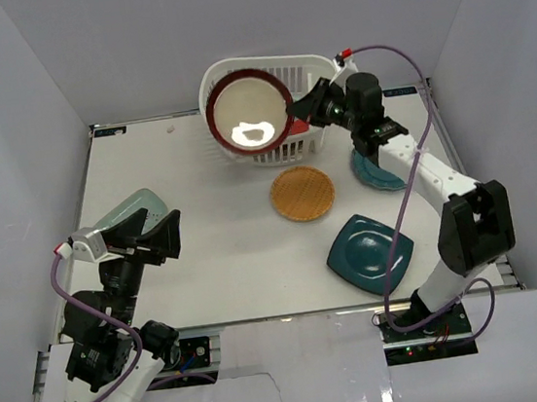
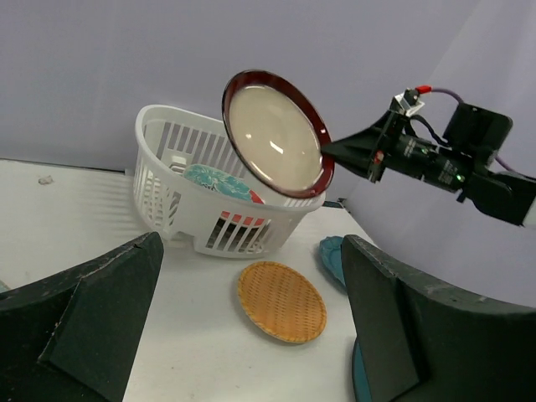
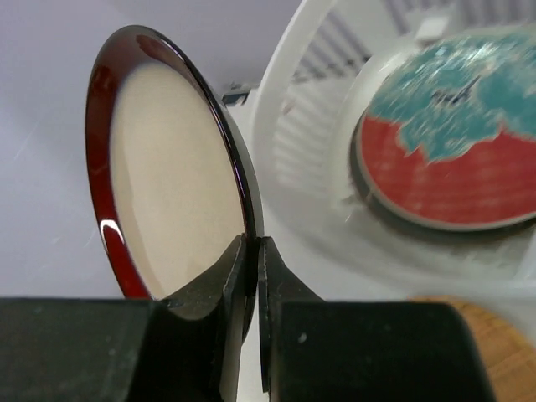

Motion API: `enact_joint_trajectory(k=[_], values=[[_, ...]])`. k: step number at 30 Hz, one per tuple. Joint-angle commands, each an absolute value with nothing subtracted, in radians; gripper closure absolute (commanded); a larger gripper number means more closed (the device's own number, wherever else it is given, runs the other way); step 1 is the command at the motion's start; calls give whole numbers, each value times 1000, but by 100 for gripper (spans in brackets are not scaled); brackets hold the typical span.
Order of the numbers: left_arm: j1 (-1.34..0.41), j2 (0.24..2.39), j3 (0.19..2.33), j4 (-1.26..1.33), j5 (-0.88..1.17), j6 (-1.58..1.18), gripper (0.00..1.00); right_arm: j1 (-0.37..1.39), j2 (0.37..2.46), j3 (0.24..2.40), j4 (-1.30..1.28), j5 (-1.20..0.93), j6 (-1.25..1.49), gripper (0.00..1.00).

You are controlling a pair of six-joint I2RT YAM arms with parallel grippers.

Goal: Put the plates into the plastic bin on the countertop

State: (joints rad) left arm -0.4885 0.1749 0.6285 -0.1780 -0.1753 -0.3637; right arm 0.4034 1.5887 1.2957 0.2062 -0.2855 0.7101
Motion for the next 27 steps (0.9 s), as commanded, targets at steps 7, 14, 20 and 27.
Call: enact_joint_trajectory(k=[7, 14, 20, 27], values=[[-512, 216, 624, -184, -158, -359, 2, 304, 1984, 1866, 59, -137, 618, 92], [-534, 229, 626, -186, -160, -357, 2, 287, 2160, 2059, -81, -121, 571, 92], [-541, 235, 626, -186, -161, -354, 2, 282, 2221, 2075, -107, -112, 555, 92], [-543, 232, 626, -187, -164, -353, 2, 282, 2263, 2091, -181, -89, 494, 48]])
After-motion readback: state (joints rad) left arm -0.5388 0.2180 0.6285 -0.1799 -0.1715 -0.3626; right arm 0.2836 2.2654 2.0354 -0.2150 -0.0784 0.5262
